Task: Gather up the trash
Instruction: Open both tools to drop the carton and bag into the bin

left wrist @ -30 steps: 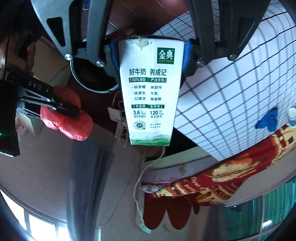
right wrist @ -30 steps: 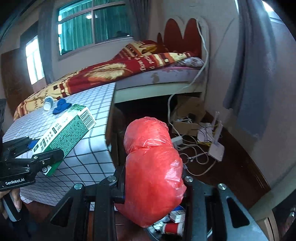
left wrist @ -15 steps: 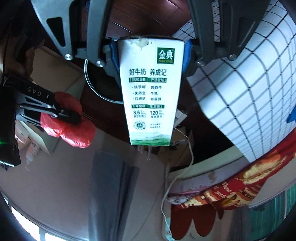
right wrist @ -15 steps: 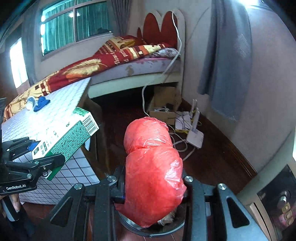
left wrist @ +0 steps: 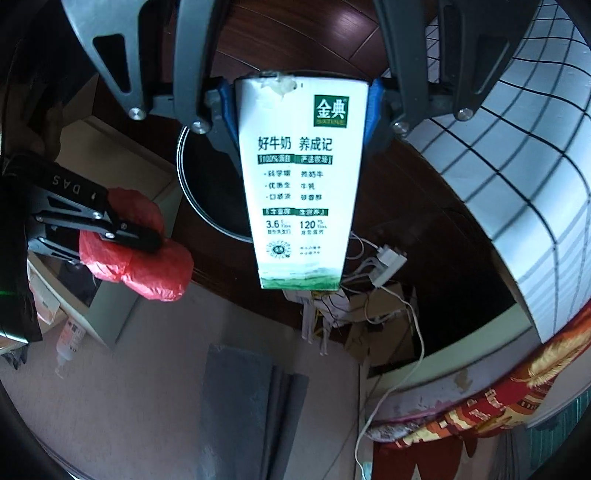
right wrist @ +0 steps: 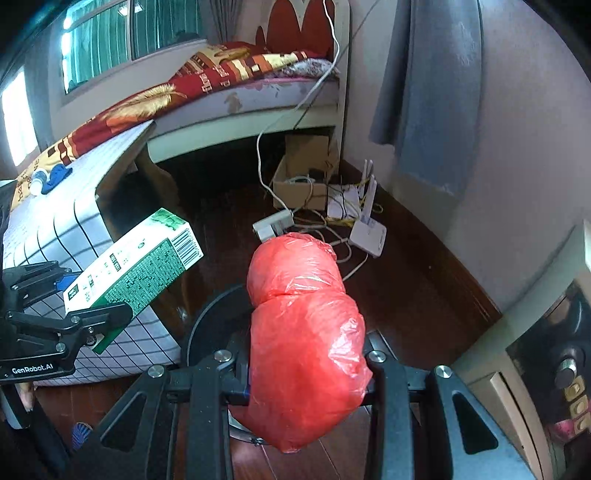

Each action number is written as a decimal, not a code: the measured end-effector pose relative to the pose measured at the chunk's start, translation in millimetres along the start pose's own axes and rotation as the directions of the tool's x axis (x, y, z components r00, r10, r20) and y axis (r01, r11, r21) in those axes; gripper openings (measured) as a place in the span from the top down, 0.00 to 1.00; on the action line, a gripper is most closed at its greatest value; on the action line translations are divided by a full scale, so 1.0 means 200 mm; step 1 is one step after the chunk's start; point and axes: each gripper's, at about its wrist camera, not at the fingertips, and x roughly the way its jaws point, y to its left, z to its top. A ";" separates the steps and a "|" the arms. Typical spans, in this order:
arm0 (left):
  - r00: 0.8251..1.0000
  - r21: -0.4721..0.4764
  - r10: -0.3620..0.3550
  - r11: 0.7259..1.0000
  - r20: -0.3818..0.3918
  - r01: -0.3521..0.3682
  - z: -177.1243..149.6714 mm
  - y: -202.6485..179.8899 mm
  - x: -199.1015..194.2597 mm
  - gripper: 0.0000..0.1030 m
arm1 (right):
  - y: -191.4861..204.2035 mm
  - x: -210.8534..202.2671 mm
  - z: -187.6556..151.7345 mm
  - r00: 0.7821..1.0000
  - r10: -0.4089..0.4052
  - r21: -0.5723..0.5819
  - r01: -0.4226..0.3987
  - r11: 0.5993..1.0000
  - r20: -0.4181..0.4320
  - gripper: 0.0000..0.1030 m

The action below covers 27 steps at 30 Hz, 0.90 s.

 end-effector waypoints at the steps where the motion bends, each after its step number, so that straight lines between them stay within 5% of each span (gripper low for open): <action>1: 1.000 0.002 -0.002 1.000 -0.007 0.002 0.00 -0.01 0.01 0.48 | -0.01 0.02 -0.01 1.000 0.000 0.001 0.000 1.000 -0.009 0.65; 17: 0.986 -0.015 -0.049 0.999 -0.162 0.047 -0.07 -0.02 0.36 0.47 | 0.06 0.39 -0.14 0.985 0.038 -0.104 -0.056 0.993 -0.167 0.63; 18: 0.982 -0.022 -0.045 0.999 -0.181 0.042 -0.08 -0.02 0.40 0.46 | 0.06 0.42 -0.14 0.984 0.031 -0.106 -0.051 0.993 -0.176 0.60; 20: 0.979 -0.029 0.014 0.999 -0.205 -0.020 -0.11 0.01 0.45 0.25 | 0.02 0.48 -0.17 0.975 -0.031 -0.115 0.005 0.993 -0.222 0.17; 21: 0.980 -0.041 0.019 0.999 -0.200 -0.027 -0.12 0.02 0.45 0.11 | 0.00 0.50 -0.19 0.971 -0.065 -0.112 0.040 0.993 -0.230 0.09; 22: 0.981 -0.062 0.023 0.997 -0.195 -0.035 -0.13 0.05 0.43 0.02 | -0.03 0.50 -0.20 0.969 -0.064 -0.090 0.044 0.995 -0.239 0.07; 27: 0.985 -0.120 0.067 0.989 -0.157 -0.087 -0.19 0.13 0.38 0.01 | -0.13 0.51 -0.23 0.959 -0.078 0.011 0.084 0.996 -0.273 0.00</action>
